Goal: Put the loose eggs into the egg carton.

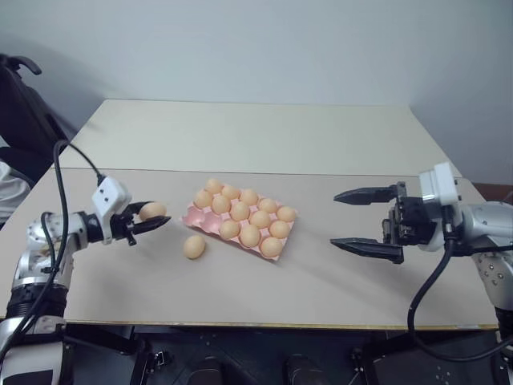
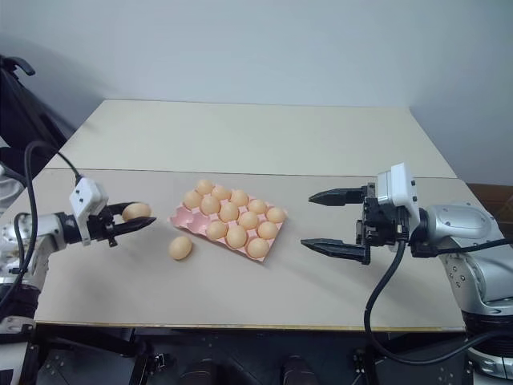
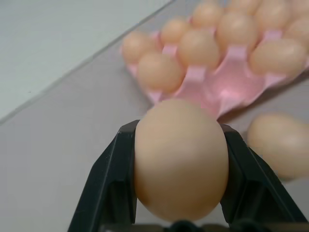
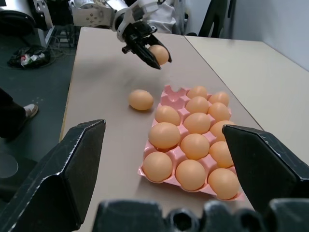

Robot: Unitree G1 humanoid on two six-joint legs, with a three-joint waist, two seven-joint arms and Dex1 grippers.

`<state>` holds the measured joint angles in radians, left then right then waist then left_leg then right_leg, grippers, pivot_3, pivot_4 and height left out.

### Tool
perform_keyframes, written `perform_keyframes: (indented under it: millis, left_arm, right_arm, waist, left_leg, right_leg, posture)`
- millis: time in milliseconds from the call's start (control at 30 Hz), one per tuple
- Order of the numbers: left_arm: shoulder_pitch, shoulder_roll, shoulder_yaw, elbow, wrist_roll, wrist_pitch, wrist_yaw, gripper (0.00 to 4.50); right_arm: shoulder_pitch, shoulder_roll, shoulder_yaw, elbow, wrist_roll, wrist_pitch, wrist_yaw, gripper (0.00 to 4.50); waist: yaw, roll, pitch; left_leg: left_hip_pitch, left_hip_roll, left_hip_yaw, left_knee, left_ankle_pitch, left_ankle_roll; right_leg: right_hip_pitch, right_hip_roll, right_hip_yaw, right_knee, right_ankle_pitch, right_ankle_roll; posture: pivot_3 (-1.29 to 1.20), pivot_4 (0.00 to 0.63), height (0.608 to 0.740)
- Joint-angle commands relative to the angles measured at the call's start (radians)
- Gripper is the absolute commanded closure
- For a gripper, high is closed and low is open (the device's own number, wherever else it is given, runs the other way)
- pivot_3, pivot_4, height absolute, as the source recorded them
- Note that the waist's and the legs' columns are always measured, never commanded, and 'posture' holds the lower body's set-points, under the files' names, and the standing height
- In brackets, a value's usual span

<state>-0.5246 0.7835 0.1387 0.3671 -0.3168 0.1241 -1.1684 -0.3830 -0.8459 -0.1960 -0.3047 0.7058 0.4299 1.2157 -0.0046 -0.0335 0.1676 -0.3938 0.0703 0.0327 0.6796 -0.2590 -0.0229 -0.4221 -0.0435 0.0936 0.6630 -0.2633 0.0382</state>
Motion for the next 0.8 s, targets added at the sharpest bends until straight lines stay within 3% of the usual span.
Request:
perform_keyframes:
  millis: [33,300,567,800]
  left_arm:
    - [-0.046,-0.055,-0.042,-0.053,-0.010,0.030,0.014,2.67]
    - [-0.122,-0.147,-0.125,0.011,0.022,0.017,-0.010,2.67]
    - [-0.126,-0.137,-0.146,0.047,0.042,0.003,-0.055,2.67]
    - [-0.119,-0.149,-0.130,0.035,0.027,0.026,-0.052,0.44]
  right_arm:
    - [-0.023,0.010,-0.006,-0.007,-0.004,-0.025,-0.013,0.00]
    - [-0.003,0.021,-0.038,-0.045,0.014,-0.008,-0.063,0.00]
    - [0.031,0.012,-0.057,-0.076,0.026,0.002,-0.082,0.00]
    - [0.024,0.013,-0.042,-0.066,0.020,-0.002,-0.094,0.00]
  waist:
    - [0.000,0.000,0.000]
    - [-0.012,0.000,0.000]
    - [-0.010,0.000,0.000]
    - [-0.010,0.000,0.000]
  left_leg:
    - [0.000,0.000,0.000,0.000,0.000,0.000]
    - [-0.001,0.000,-0.001,0.000,0.000,0.000]
    - [-0.001,-0.001,-0.001,0.000,0.000,0.000]
    - [-0.001,-0.001,-0.001,0.001,0.000,0.000]
  right_leg:
    - [0.000,0.000,0.000,0.000,0.000,0.000]
    - [-0.001,0.000,0.000,0.000,0.000,0.000]
    - [0.000,0.000,0.000,0.000,0.000,0.000]
    - [0.000,0.000,0.000,0.000,0.000,0.000]
  posture:
    - [0.00,0.150,0.740]
    - [0.00,0.150,0.740]
    - [0.00,0.150,0.740]
    - [0.00,0.150,0.740]
